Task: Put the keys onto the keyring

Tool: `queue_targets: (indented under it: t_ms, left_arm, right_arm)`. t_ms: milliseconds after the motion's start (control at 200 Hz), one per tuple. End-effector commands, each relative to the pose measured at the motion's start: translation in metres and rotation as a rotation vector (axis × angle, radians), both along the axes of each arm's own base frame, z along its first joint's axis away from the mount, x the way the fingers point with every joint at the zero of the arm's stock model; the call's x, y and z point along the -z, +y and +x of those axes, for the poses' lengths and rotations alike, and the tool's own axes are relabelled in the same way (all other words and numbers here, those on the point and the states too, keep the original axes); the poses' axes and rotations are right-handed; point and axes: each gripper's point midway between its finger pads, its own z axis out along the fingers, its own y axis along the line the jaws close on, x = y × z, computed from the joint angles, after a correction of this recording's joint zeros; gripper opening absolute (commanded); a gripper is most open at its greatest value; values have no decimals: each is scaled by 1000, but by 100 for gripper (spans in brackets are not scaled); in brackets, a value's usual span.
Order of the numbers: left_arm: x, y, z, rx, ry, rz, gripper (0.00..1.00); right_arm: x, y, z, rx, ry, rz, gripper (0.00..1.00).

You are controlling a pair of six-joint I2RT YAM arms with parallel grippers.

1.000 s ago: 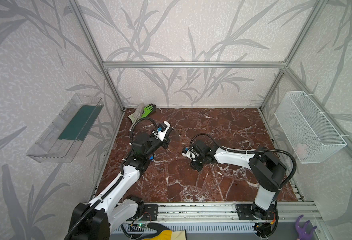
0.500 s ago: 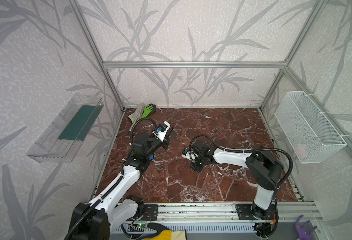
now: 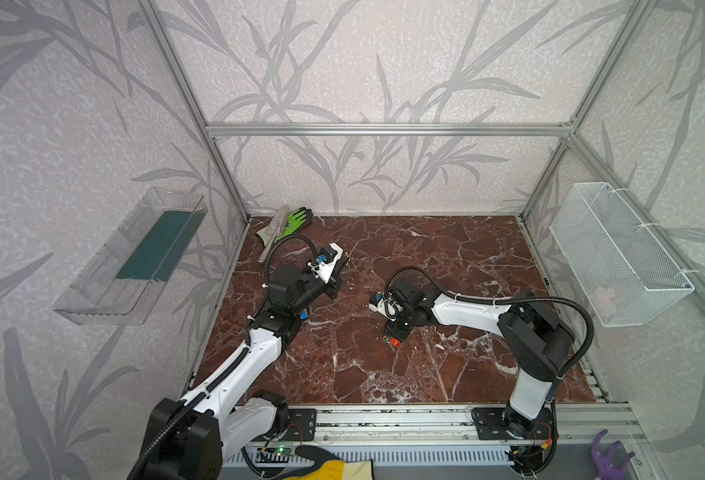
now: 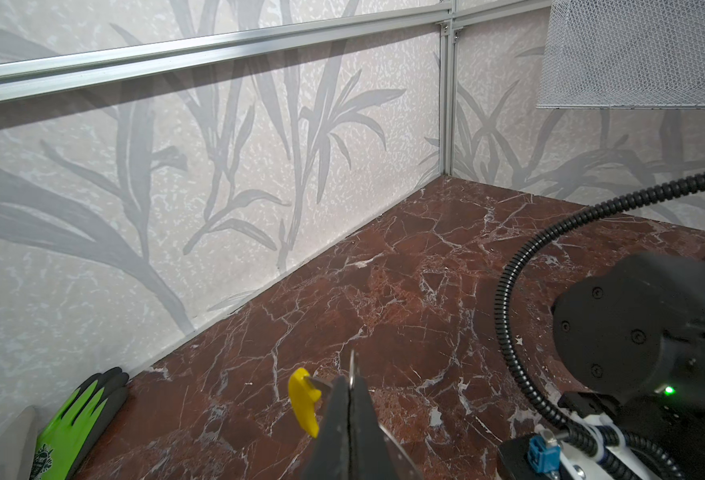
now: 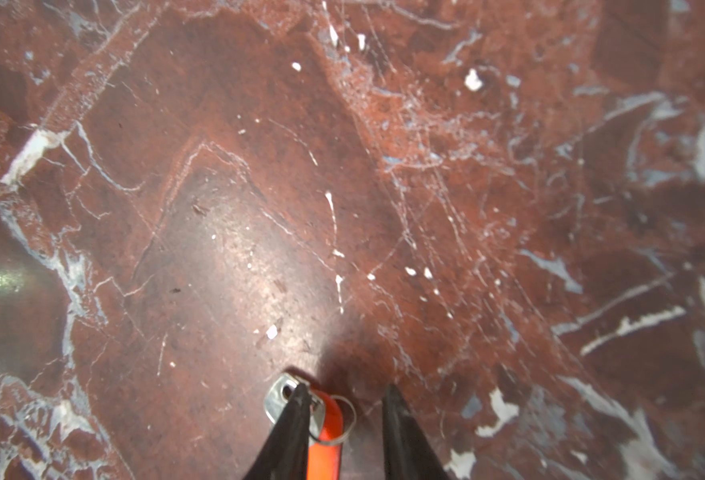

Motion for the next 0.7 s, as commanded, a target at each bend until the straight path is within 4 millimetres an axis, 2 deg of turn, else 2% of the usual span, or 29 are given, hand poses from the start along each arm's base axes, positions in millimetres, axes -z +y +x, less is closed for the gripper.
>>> queue_targets:
  t_ms: [0,220,370,535,695]
  left_arm:
    - [-17,-1,2,10,-47,-23,0]
    - [-15,-2,3,12,-39,-24,0]
    - [-15,-3,4,15,-41,-24,0]
    - [-15,-3,4,15,-40,-25,0]
    - [-15,-3,3,16,-40,-25,0]
  right_arm:
    - [-5,-1,-4,-5,7,14,28]
    - [-4,-3,-5,2,16,-4,25]
    - [-11,0,-4,17,21,19,32]
    - [-31,-1,10,161,83,107,34]
    - [-37,-5,7,279,174,150,34]
